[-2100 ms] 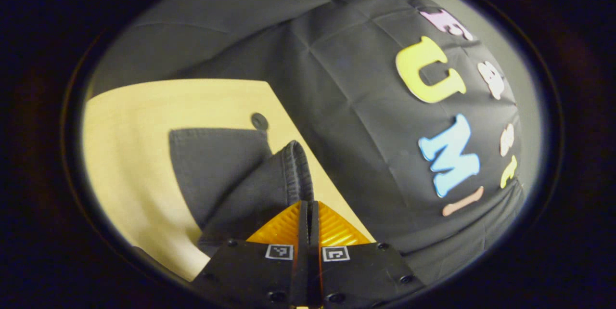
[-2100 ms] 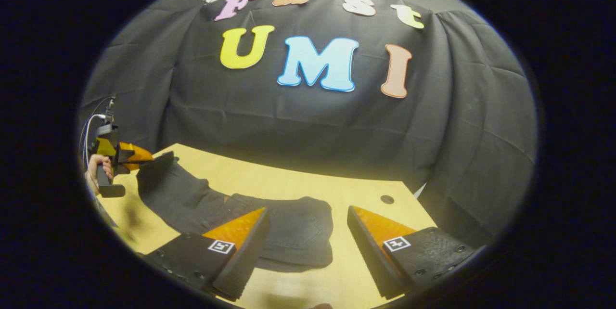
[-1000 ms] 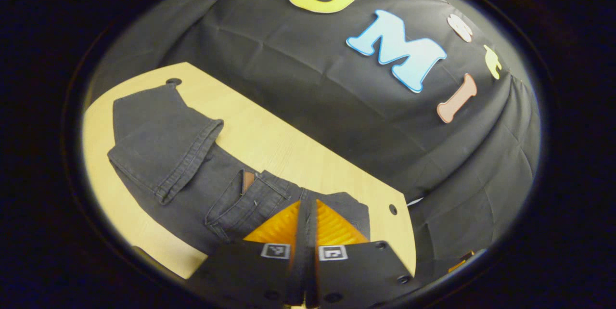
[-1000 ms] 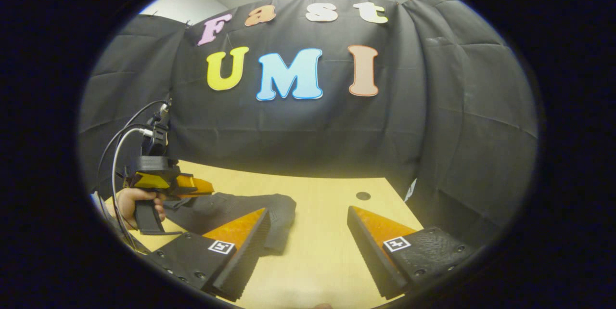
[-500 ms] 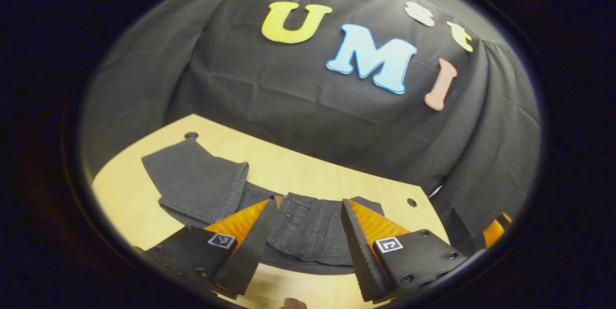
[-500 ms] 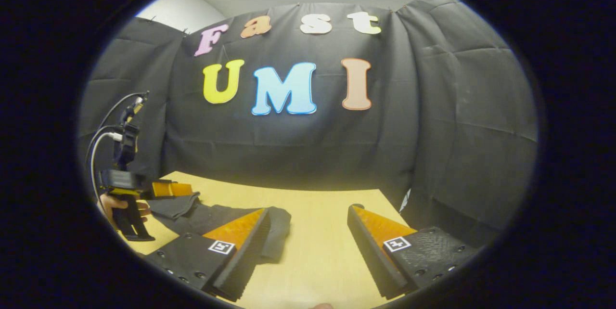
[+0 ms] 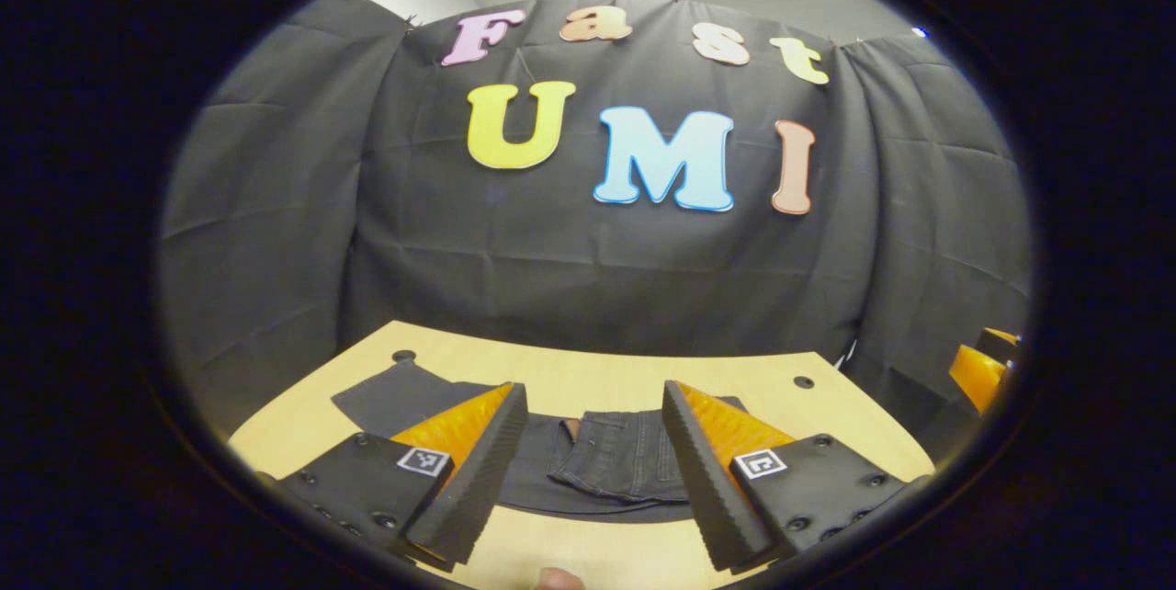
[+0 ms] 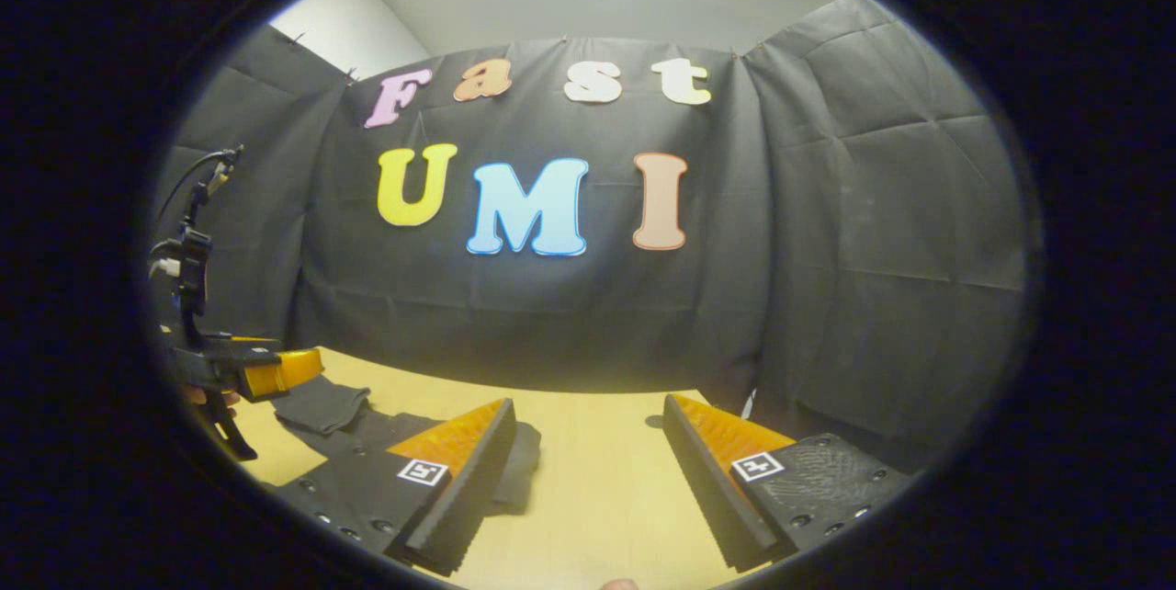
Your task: Grasp the waist and the cuffs of the jeans and fold them to make the two legs overlap; first hold the waist and fold one-third of the jeans toward the cuffs, then hold the cuffs and fold the remaining one-third in the same direction to finish folding.
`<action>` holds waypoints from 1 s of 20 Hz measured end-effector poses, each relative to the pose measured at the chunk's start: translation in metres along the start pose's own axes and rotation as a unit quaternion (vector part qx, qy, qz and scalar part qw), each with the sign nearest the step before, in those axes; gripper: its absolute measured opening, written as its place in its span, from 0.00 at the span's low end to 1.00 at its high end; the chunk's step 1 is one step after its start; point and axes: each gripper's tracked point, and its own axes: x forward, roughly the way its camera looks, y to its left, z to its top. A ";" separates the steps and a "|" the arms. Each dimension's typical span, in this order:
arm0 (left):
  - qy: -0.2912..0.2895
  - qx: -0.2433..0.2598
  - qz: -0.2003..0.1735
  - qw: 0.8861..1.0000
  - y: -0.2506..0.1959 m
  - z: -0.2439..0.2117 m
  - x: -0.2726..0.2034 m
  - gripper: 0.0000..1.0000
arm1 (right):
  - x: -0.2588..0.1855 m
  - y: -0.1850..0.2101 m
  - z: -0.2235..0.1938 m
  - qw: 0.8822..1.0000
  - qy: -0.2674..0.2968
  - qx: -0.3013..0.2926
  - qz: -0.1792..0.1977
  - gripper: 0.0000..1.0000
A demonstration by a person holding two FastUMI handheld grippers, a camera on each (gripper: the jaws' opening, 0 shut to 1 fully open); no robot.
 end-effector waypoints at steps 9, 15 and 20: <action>-0.097 0.016 0.031 0.995 -0.047 0.027 -0.029 0.95 | -0.013 -0.060 0.018 0.999 -0.048 -0.021 0.009 0.95; -0.126 -0.030 0.069 0.989 -0.104 0.015 -0.062 0.95 | -0.030 -0.104 0.001 0.995 -0.058 -0.027 0.077 0.95; -0.167 -0.024 0.089 0.982 -0.177 0.009 -0.097 0.94 | -0.032 -0.156 -0.020 0.994 -0.052 -0.014 0.093 0.95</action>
